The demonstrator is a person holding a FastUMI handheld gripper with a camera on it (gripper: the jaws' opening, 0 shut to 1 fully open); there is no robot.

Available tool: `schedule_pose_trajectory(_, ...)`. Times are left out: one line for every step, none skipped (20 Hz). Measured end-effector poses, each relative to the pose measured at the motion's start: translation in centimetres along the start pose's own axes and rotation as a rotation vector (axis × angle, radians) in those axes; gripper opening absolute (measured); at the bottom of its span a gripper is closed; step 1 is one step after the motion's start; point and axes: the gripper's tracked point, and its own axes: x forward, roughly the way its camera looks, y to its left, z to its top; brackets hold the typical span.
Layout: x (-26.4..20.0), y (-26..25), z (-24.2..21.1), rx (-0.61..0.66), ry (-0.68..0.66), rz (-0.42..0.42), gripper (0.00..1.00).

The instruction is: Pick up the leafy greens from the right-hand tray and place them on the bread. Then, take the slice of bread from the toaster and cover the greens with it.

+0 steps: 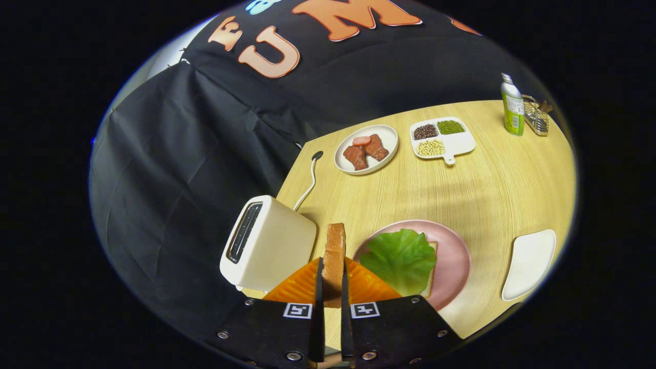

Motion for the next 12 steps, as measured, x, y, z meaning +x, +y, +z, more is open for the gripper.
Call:
schedule_pose_trajectory(0.1,-0.5,-0.2,0.000,0.007,-0.001,0.13)
schedule_pose_trajectory(0.3,-0.9,-0.3,0.005,0.006,-0.003,0.13)
schedule_pose_trajectory(0.6,-1.3,-0.5,0.010,0.009,-0.001,0.13)
schedule_pose_trajectory(0.8,-1.6,-0.6,0.019,0.009,0.001,0.13)
schedule_pose_trajectory(1.1,-2.0,-0.9,0.021,0.017,0.001,0.13)
schedule_pose_trajectory(1.3,-2.6,-1.3,0.025,0.021,-0.005,0.13)
schedule_pose_trajectory(1.4,-3.2,-1.4,0.026,0.023,-0.012,0.13)
schedule_pose_trajectory(1.7,-3.6,-1.6,0.027,0.021,-0.019,0.13)
schedule_pose_trajectory(1.9,-4.2,-1.8,0.027,0.021,-0.024,0.13)
schedule_pose_trajectory(2.0,-4.6,-1.9,0.032,0.021,-0.026,0.13)
schedule_pose_trajectory(2.2,-5.1,-2.1,0.037,0.021,-0.028,0.13)
schedule_pose_trajectory(2.2,-5.6,-2.4,0.035,0.026,-0.036,0.13)
